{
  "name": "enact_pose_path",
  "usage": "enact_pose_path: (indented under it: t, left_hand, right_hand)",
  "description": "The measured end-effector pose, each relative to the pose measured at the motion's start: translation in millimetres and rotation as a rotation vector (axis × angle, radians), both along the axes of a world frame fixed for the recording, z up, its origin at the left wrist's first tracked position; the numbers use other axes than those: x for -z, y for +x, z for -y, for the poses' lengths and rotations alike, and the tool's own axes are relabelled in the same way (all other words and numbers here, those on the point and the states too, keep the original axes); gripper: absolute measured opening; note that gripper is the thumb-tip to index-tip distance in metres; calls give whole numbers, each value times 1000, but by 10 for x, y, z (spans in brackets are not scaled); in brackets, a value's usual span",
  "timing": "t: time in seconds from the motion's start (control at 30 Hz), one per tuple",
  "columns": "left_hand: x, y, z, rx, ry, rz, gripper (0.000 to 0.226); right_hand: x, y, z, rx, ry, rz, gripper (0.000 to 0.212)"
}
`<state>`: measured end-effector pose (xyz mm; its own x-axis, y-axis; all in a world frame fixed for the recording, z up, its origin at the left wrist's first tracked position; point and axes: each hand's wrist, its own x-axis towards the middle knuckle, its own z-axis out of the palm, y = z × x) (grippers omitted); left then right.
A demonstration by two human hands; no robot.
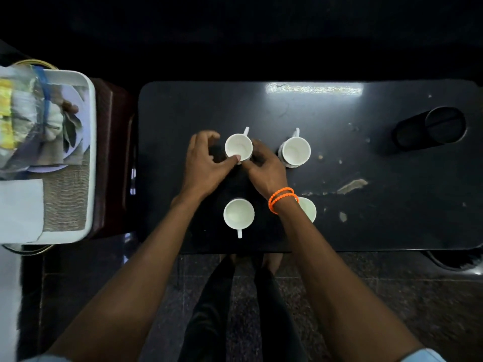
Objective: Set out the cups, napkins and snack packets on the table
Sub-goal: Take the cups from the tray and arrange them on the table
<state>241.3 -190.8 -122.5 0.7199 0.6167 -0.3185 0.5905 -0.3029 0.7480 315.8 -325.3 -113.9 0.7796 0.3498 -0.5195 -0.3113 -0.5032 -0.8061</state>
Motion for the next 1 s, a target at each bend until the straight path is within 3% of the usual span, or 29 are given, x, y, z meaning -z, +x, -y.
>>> enact_pose_path:
  t: [0.07,0.1,0.3,0.5,0.57,0.67,0.73,0.83,1.0]
  left_hand:
    - [42,33,-38,124,-150,-23,80]
    - [41,39,-38,161,-175,-15,83]
    - [89,-21,66,61,-48,30,57]
    - [169,-78,106,19,-47,48,59]
    - [169,-147,159,-6,-62,19,67]
    - [81,-403,342,-82,-82,-39,74]
    - [2,-610,490,-109,-112,-80,80]
    - [-96,-818,723,-72,-157,-163,96]
    - [-118,-861,1021,11,-83,-213,87]
  right_hand:
    - [9,0,-22,10,4,6,46]
    - [16,-6,-29,16,2,5,46]
    - [46,-38,-75,-13,-43,-35,54]
    - [-12,-44,-77,-32,-39,-31,53]
    - [-66,-103,22,50,-71,66,53]
    - [-203,-272,412,209,-170,415,46]
    - [-230,-387,763,197,-319,569,45]
    - [-207,-533,1134,115,-524,453,60]
    - [-120,-662,1273,31,-445,297,68]
